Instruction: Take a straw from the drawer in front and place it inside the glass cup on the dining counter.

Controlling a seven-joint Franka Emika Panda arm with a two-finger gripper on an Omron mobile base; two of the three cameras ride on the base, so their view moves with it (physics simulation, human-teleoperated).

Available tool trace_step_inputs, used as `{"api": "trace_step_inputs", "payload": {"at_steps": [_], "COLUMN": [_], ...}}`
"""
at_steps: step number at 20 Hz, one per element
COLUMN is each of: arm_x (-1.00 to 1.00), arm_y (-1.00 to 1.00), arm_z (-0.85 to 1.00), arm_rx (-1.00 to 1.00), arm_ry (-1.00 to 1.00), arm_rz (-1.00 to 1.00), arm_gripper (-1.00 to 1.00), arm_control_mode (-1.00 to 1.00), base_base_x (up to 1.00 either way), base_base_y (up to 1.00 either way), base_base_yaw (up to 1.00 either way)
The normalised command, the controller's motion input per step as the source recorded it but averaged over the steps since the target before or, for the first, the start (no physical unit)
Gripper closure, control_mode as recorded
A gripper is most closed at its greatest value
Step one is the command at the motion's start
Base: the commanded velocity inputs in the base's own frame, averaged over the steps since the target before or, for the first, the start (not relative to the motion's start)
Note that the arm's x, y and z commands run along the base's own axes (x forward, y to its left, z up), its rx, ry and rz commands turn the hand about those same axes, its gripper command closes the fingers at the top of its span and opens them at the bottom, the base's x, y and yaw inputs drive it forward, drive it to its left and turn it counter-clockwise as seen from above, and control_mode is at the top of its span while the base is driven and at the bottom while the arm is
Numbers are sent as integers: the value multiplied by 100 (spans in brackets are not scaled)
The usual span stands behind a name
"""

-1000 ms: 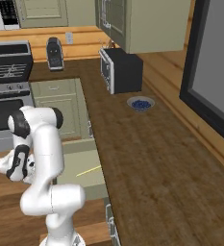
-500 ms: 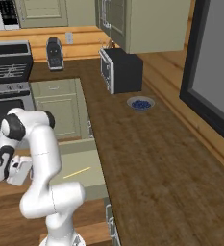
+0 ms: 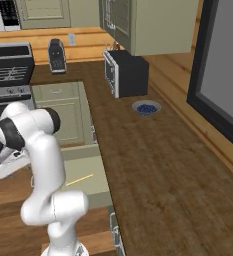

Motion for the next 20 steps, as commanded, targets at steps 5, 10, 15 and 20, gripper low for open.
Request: {"api": "trace_step_inputs", "payload": {"at_steps": [5, 10, 15, 20], "arm_x": [-57, -12, 50, 69], "arm_y": [-40, -80, -54, -11], "arm_z": [70, 54, 12, -12], "arm_rx": [24, 21, 16, 4], "arm_ry": [1, 0, 7, 3], "arm_rz": [-4, -6, -6, -3], "arm_gripper": [-100, -100, -100, -100], "arm_control_mode": [-100, -100, -100, -100], "base_base_x": [0, 0, 0, 0], "base_base_y": [0, 0, 0, 0], "base_base_yaw": [0, 0, 0, 0]}}
